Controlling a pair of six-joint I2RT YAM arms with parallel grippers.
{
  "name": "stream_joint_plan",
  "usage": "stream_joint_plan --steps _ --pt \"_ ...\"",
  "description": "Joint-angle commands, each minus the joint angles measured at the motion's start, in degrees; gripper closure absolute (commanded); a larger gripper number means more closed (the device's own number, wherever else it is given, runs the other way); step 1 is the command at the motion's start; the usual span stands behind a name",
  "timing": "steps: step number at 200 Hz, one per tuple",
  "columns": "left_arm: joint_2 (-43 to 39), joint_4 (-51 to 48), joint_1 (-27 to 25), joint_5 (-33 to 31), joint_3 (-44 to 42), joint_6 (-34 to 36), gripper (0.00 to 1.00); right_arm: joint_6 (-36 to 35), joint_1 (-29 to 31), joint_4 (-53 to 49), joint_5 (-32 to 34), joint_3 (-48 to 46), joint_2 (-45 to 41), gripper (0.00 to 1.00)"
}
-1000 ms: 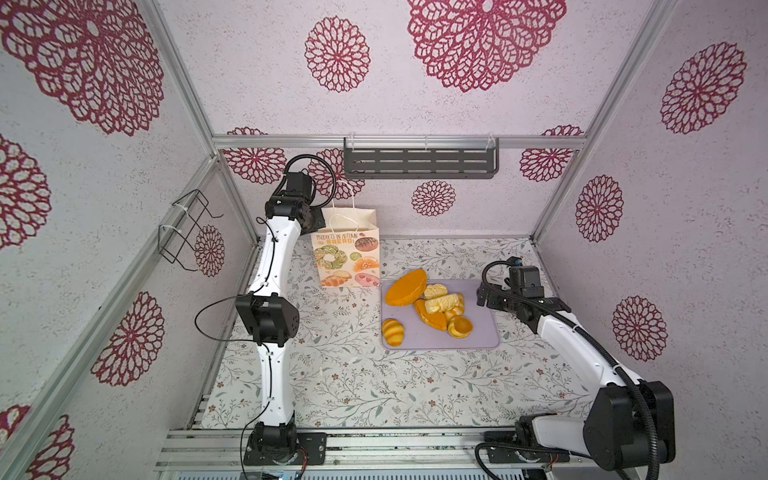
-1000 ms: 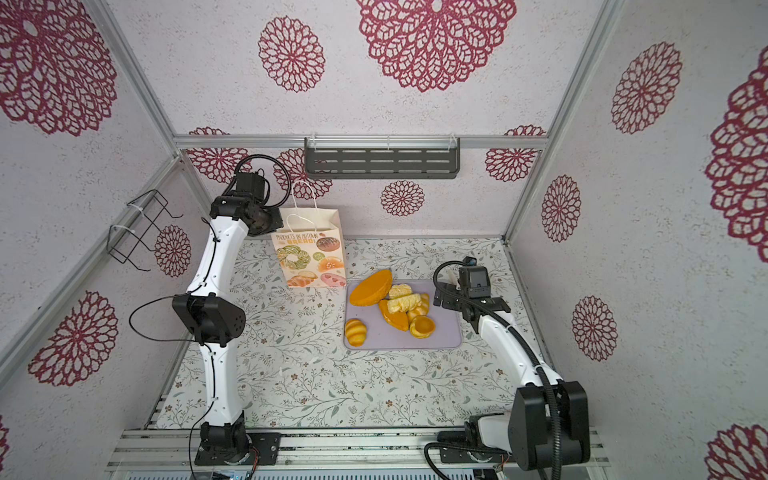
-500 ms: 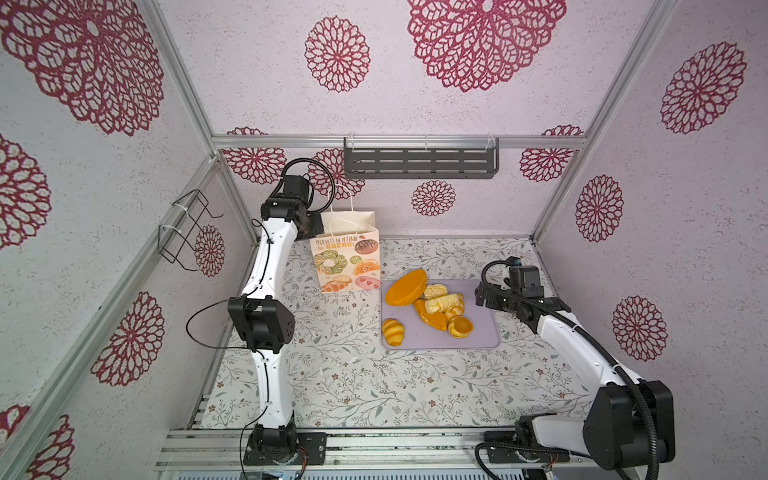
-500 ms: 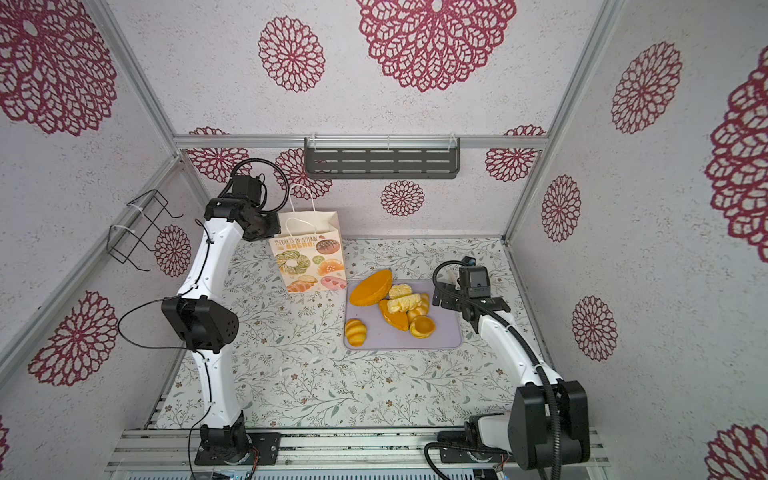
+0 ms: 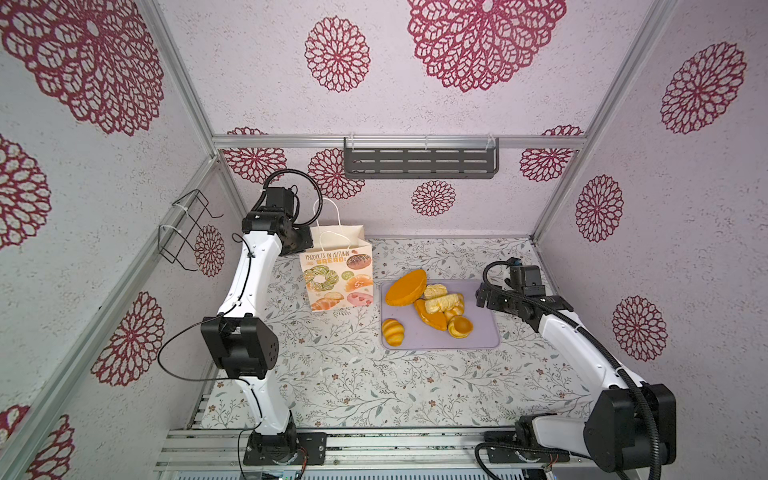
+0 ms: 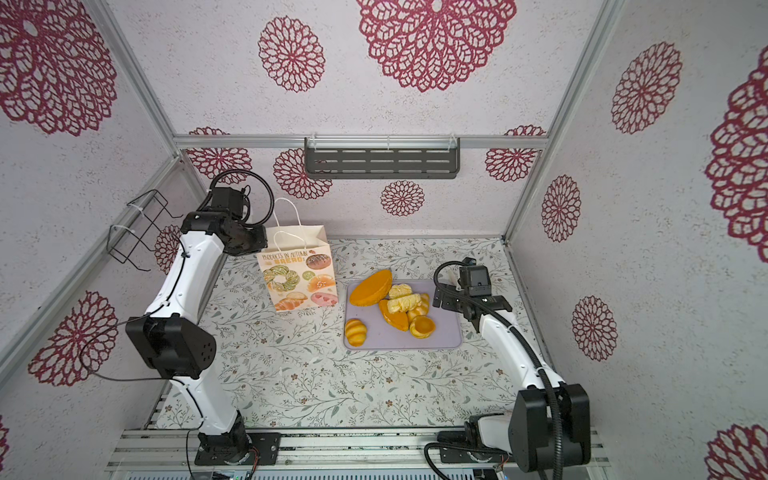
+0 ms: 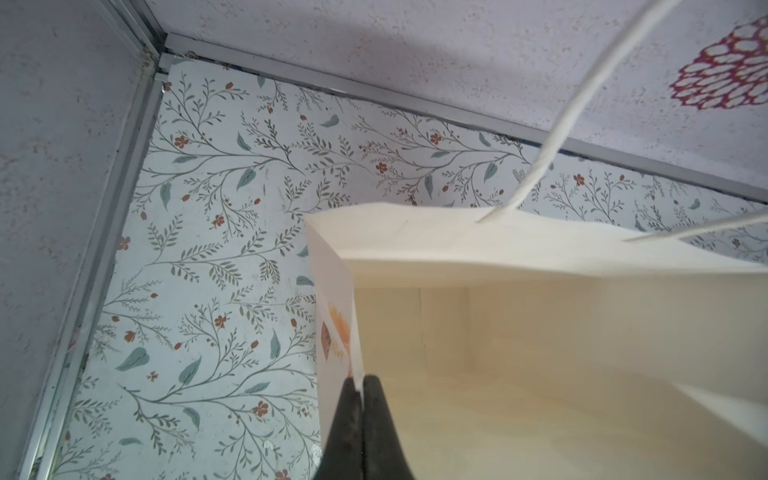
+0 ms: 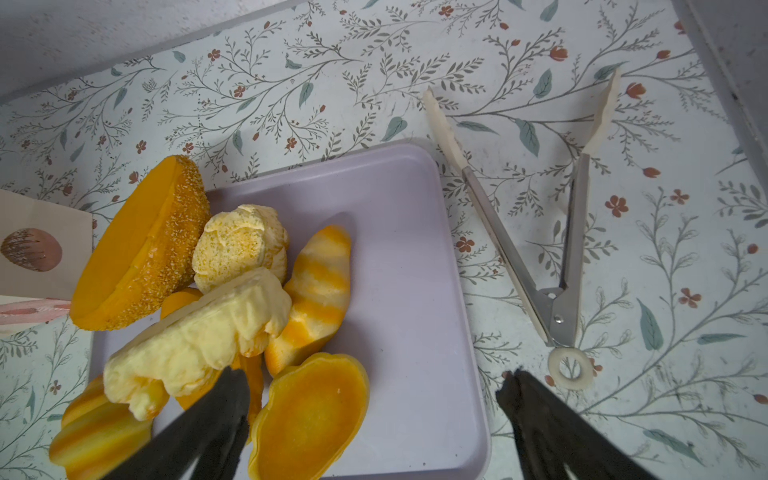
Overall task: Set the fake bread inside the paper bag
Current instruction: 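Pull the gripped paper bag toward the robot with the left gripper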
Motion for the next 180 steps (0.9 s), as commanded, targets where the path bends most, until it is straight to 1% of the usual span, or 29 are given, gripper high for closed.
stream_joint_plan --steps 1,32,61,99,115,145,180 --pt "-5.49 6.37 -0.24 3.57 -5.82 -0.49 1.0 1.62 -0.2 -1.76 1.82 2.3 -2.76 0.01" --pt "-8.26 6.42 -0.26 4.95 -9.39 0.54 1.0 0.58 -0.59 -3.72 2.88 3.55 -2.86 0.01" --pt "-10.91 7.34 -0.24 4.46 -12.59 1.46 1.0 -0.21 -1.43 -5.38 4.68 5.0 -3.52 0.01" --pt "-14.52 9.67 -0.24 6.84 -18.63 1.02 1.0 -1.18 -1.84 -4.26 6.41 3.89 -6.04 0.01" --pt "-15.92 10.25 -0.22 7.27 -20.58 1.36 1.0 -2.06 -2.0 -2.05 6.6 1.88 -7.81 0.01" --pt "-17.19 9.56 -0.24 7.42 -20.75 2.02 1.0 -4.66 -2.01 2.78 7.6 -1.35 -10.86 0.01" --pt "-19.17 9.74 -0.25 6.42 -22.39 4.0 1.0 -6.47 -2.19 1.5 9.03 0.18 -10.35 0.01"
